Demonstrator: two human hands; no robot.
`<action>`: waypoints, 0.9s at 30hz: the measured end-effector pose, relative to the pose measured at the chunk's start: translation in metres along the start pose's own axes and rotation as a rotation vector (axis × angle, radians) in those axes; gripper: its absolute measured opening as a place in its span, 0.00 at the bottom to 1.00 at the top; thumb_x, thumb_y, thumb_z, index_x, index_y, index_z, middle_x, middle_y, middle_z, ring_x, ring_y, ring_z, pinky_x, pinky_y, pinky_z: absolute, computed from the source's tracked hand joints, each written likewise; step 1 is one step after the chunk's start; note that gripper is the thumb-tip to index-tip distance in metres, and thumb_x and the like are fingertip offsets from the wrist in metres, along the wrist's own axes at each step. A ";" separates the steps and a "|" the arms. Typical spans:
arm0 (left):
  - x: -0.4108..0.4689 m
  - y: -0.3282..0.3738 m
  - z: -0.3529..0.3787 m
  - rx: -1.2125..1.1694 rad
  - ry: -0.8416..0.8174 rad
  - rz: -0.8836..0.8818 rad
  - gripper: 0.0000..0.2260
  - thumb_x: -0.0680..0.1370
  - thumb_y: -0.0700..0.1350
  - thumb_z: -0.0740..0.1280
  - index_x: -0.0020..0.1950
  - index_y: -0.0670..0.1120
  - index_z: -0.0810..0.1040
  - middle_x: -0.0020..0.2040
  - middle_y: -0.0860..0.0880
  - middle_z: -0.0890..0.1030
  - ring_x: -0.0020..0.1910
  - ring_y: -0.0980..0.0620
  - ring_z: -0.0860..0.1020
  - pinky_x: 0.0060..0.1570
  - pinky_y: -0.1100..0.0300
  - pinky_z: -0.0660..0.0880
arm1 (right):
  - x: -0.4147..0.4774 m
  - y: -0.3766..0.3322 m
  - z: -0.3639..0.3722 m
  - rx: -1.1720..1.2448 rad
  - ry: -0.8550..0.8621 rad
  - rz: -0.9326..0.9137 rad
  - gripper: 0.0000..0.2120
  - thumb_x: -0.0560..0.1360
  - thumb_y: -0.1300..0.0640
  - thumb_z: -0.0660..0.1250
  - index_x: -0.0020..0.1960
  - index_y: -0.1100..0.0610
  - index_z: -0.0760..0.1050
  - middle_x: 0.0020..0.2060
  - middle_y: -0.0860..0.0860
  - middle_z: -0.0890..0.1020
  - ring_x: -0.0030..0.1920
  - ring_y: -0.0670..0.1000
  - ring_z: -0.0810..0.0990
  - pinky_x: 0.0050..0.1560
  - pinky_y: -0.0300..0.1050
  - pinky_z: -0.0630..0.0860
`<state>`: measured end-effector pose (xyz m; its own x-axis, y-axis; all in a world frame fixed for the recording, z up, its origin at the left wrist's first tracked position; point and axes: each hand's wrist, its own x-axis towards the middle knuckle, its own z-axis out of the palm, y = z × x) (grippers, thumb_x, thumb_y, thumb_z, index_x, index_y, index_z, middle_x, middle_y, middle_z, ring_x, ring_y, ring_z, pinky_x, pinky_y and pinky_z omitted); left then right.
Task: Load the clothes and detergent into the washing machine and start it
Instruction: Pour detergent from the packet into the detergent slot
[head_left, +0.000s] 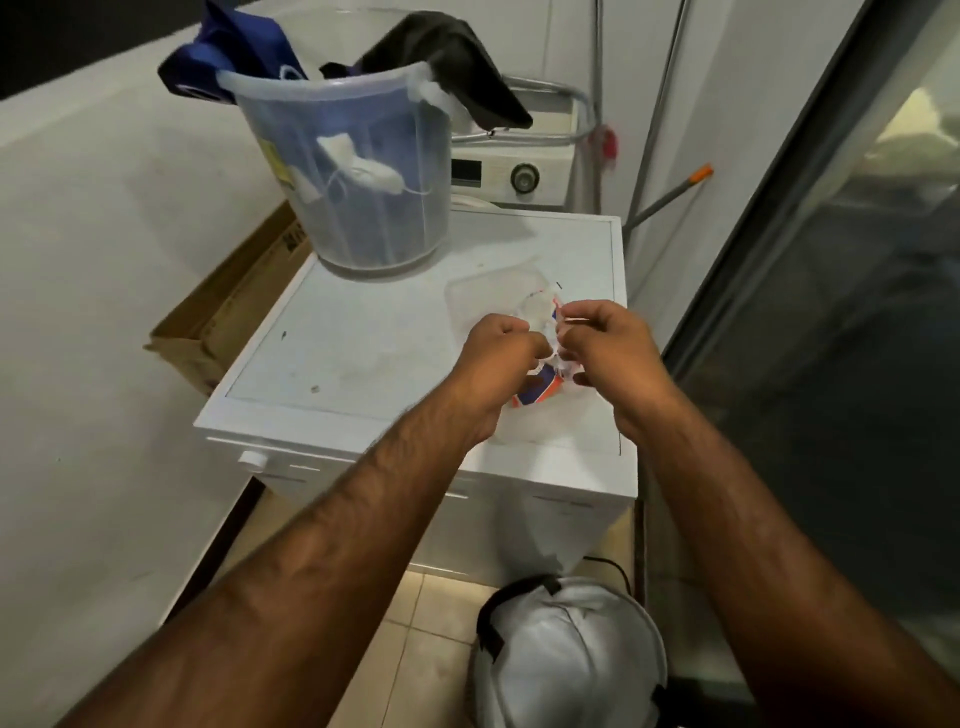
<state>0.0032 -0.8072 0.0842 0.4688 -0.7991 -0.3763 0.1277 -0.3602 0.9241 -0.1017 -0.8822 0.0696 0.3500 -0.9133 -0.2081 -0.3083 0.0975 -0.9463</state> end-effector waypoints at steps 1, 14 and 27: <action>0.012 0.000 0.003 0.020 0.012 -0.009 0.07 0.77 0.35 0.65 0.42 0.46 0.72 0.55 0.38 0.80 0.55 0.39 0.82 0.58 0.46 0.81 | 0.014 0.006 0.001 -0.050 0.029 -0.010 0.15 0.79 0.63 0.65 0.63 0.53 0.79 0.57 0.52 0.84 0.57 0.54 0.83 0.47 0.44 0.78; 0.112 -0.014 0.033 0.427 0.232 -0.080 0.32 0.73 0.60 0.70 0.71 0.50 0.65 0.67 0.44 0.71 0.62 0.40 0.75 0.59 0.45 0.79 | 0.093 0.021 0.014 -0.580 0.291 -0.084 0.11 0.78 0.58 0.67 0.58 0.53 0.84 0.55 0.51 0.87 0.52 0.53 0.83 0.48 0.43 0.74; 0.117 -0.007 0.017 0.204 0.300 -0.198 0.17 0.82 0.50 0.57 0.67 0.45 0.71 0.65 0.43 0.75 0.57 0.40 0.77 0.58 0.42 0.79 | 0.090 0.023 0.023 -0.712 0.227 -0.290 0.08 0.79 0.53 0.70 0.57 0.53 0.84 0.55 0.52 0.83 0.57 0.55 0.79 0.52 0.47 0.76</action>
<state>0.0420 -0.9067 0.0321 0.6906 -0.5395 -0.4817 0.0799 -0.6050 0.7922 -0.0574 -0.9530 0.0232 0.3380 -0.9291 0.1500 -0.7498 -0.3621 -0.5537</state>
